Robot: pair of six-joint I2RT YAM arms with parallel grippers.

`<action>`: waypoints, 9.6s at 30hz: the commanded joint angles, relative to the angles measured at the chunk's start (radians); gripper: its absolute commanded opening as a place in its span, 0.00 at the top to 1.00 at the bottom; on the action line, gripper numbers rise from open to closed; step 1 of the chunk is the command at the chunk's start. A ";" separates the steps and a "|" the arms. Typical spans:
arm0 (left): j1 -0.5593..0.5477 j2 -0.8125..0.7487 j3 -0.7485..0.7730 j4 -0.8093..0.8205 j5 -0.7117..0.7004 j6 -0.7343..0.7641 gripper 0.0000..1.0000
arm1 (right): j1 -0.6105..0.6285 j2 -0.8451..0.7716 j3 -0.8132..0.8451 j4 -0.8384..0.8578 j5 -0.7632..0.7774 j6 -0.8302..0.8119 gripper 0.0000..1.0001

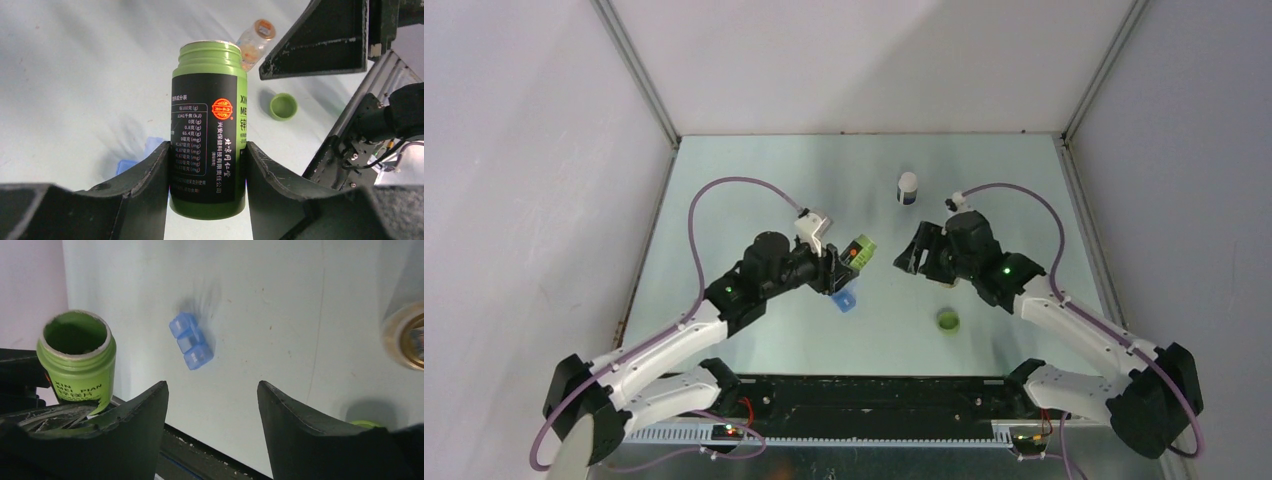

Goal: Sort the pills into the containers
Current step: Unscrew the lid of the pill bottle, then move the pill container to the center of the board, then pour the pill into the pill container, then pick up the lid of the pill bottle at the center of the board.

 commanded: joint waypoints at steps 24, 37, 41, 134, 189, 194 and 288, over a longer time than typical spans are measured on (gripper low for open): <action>-0.039 -0.132 -0.074 -0.297 -0.238 0.089 1.00 | 0.154 0.272 -0.024 0.320 0.026 -0.051 0.31; -0.046 -0.173 -0.098 -0.266 -0.257 0.103 1.00 | 0.173 0.551 0.025 0.600 -0.093 -0.108 0.51; -0.045 -0.190 -0.101 -0.248 -0.249 0.109 1.00 | 0.178 0.589 0.040 0.593 -0.103 -0.136 0.54; -0.134 0.439 0.219 -0.277 -0.192 0.257 1.00 | -0.009 -0.189 -0.108 -0.125 0.283 -0.109 0.30; -0.223 0.456 0.348 -0.447 -0.332 0.265 1.00 | -0.013 -0.198 -0.139 -0.092 0.238 -0.091 0.33; -0.223 0.478 0.366 -0.483 -0.333 0.272 1.00 | -0.014 -0.197 -0.139 -0.093 0.236 -0.091 0.33; -0.201 -0.196 -0.214 1.029 -0.232 0.402 1.00 | 0.052 0.009 -0.131 -0.226 0.283 -0.072 0.41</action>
